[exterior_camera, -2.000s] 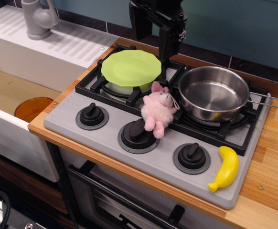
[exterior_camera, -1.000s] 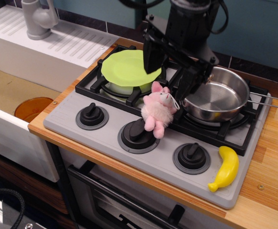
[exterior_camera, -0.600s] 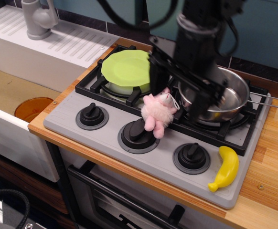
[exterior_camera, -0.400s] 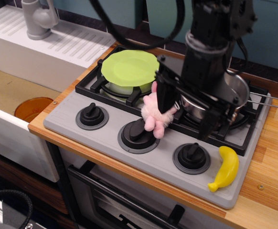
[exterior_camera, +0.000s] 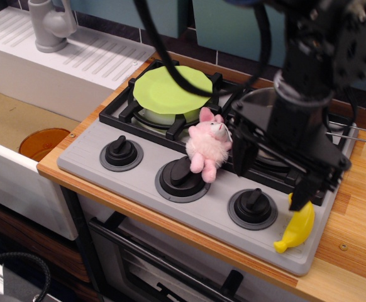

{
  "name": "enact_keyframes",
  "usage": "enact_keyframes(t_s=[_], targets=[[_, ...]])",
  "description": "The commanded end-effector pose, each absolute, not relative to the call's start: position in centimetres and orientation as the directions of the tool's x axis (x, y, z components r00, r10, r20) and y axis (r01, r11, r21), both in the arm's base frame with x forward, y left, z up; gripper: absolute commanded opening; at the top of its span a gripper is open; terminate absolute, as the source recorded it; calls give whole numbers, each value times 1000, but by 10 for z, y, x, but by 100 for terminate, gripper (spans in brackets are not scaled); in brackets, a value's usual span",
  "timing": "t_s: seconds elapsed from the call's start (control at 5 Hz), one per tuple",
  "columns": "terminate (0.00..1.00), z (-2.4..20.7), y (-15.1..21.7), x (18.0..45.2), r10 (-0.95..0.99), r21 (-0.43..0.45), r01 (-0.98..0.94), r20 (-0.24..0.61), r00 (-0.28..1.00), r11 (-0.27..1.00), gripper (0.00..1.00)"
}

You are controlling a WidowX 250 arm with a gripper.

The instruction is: End effector reaching banana

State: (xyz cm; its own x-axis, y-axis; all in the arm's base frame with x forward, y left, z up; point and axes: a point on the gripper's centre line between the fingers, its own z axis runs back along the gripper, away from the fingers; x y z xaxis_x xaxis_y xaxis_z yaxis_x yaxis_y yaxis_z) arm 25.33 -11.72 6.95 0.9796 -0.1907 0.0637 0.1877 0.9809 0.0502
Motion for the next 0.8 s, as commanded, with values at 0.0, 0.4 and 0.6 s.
enact_keyframes(t_s=[0.0, 0.4, 0.6], targets=[[0, 55, -133, 269, -208, 57, 202, 142, 968, 978, 100], [0, 42, -141, 266, -213, 51, 208, 147, 966, 977, 100], [0, 41, -148, 258, -208, 49, 203, 145, 967, 978, 100]])
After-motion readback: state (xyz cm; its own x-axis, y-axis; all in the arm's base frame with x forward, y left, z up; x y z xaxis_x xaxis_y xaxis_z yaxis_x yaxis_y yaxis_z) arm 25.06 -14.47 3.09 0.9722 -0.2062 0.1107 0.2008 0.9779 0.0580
